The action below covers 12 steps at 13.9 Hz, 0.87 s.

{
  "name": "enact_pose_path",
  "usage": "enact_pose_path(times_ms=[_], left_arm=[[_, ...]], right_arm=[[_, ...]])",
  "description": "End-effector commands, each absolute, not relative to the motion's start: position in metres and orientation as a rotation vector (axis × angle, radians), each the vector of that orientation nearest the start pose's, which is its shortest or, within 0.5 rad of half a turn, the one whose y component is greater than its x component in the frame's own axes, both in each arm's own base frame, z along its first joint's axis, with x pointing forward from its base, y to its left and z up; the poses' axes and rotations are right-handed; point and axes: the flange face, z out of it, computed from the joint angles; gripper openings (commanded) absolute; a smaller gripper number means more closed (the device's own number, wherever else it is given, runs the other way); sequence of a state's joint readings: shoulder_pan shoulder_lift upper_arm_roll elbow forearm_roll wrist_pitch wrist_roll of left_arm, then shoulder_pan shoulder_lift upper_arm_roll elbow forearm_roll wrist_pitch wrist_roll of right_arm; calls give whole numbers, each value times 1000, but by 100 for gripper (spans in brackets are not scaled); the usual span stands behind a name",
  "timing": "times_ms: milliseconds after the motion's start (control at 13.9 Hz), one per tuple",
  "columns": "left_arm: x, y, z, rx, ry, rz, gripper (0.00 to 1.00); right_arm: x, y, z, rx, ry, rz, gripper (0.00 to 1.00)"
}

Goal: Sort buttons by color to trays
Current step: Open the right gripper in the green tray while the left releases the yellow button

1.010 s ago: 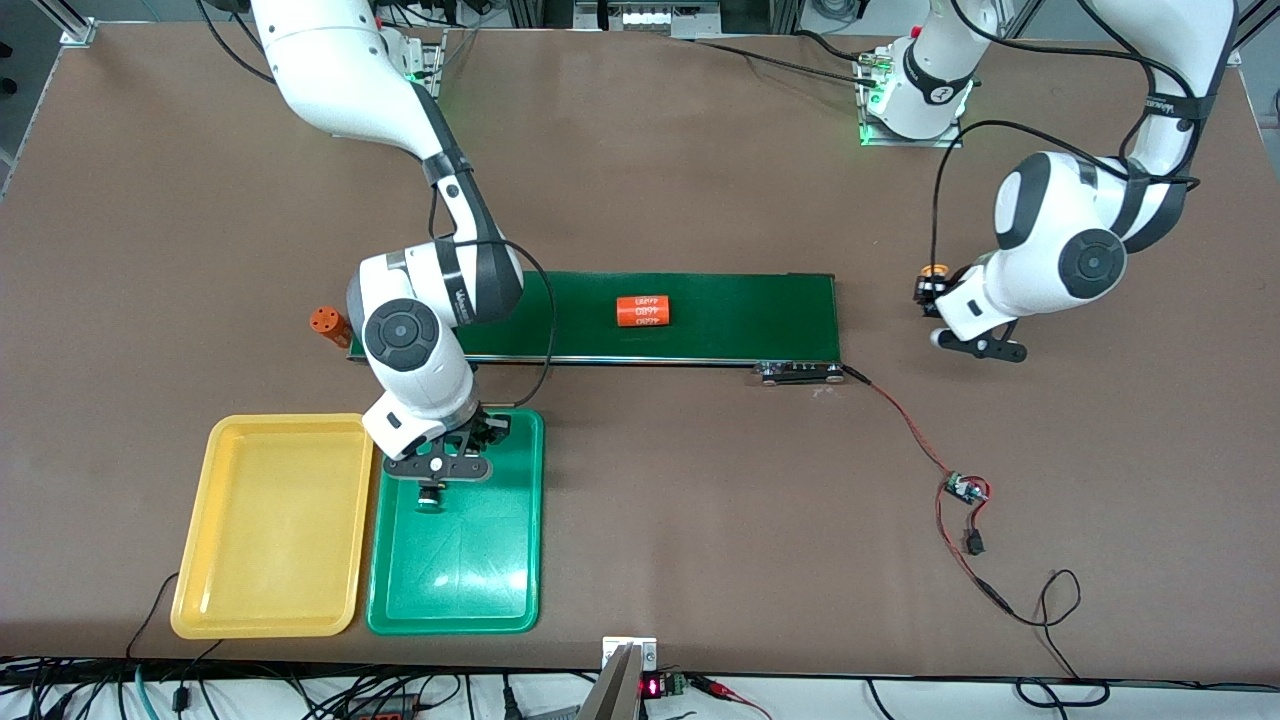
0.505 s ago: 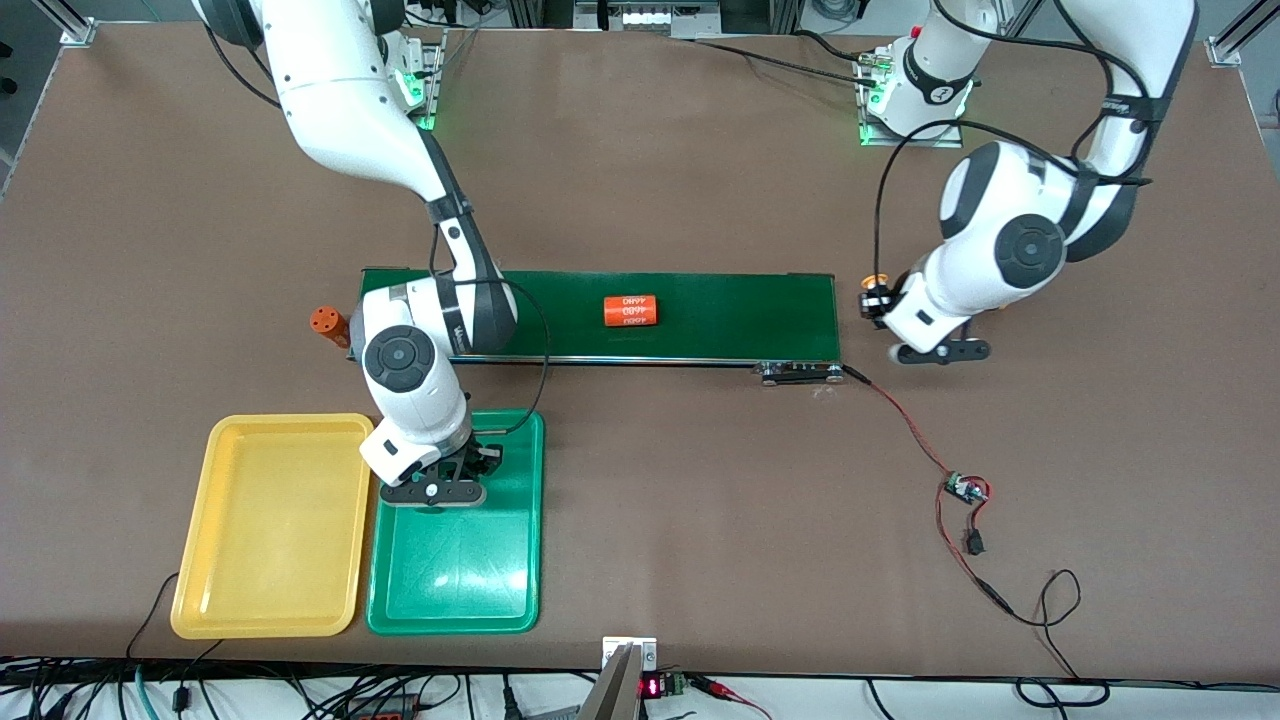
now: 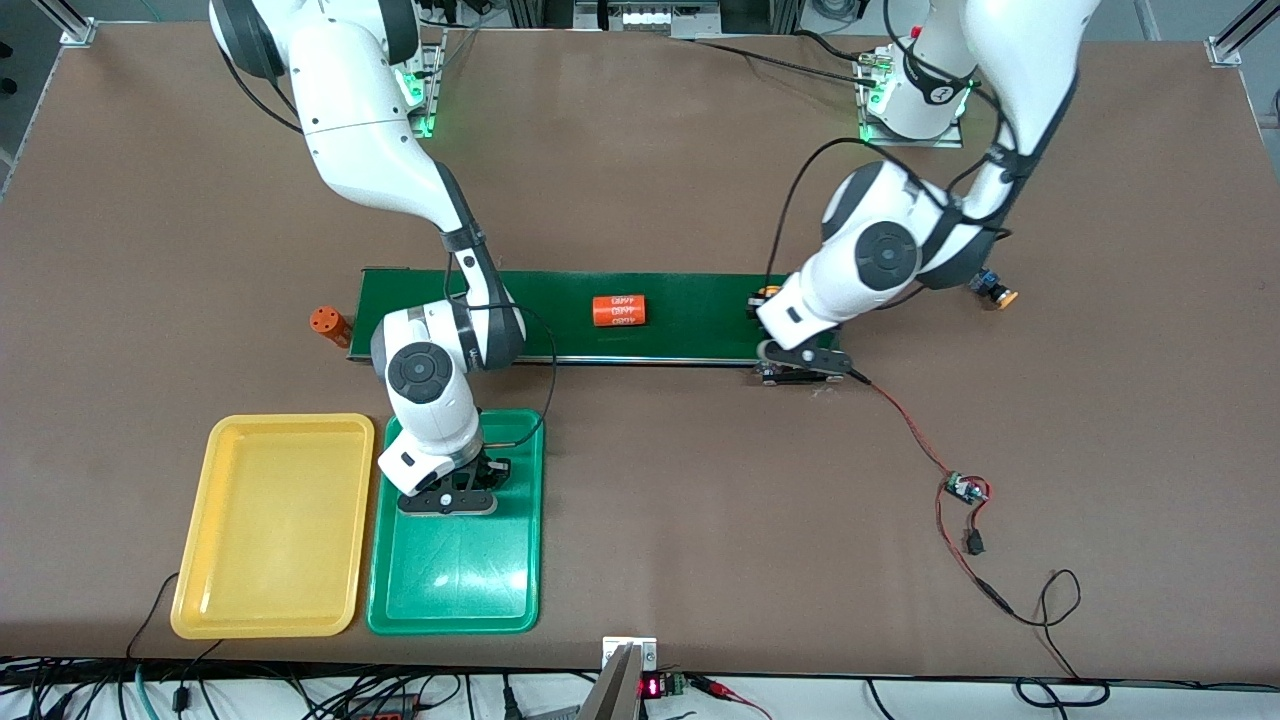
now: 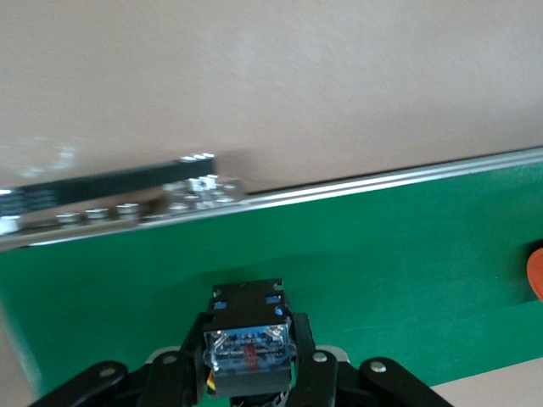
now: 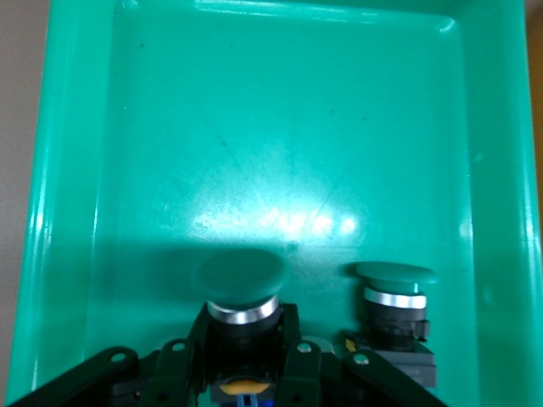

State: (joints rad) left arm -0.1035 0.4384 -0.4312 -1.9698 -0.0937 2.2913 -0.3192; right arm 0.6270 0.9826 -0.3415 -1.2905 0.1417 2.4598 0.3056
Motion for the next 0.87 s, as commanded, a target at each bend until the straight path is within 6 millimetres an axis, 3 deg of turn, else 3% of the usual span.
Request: enact_pose_path(times_ms=[0, 72, 216, 361, 433, 577, 721, 793], left_arm=[[535, -301, 264, -3339, 213, 290, 75], [534, -300, 272, -3336, 219, 280, 100], [535, -290, 301, -3321, 201, 253, 100], [537, -255, 332, -3257, 155, 327, 100], [543, -231, 343, -3243, 94, 332, 100], [556, -174, 345, -3217, -61, 373, 100], [564, -120, 343, -3188, -206, 384, 100], [567, -88, 337, -3162, -284, 402, 100]], right_arm=[[721, 281, 199, -3150, -31, -452, 100], [721, 282, 202, -3113, 29, -424, 100], [718, 292, 218, -3080, 51, -408, 100], [718, 286, 244, -3084, 70, -352, 100], [716, 286, 259, -3086, 73, -314, 100], [709, 291, 288, -3080, 77, -260, 100], [708, 277, 319, -3080, 107, -198, 100], [708, 261, 334, -3105, 133, -170, 100]])
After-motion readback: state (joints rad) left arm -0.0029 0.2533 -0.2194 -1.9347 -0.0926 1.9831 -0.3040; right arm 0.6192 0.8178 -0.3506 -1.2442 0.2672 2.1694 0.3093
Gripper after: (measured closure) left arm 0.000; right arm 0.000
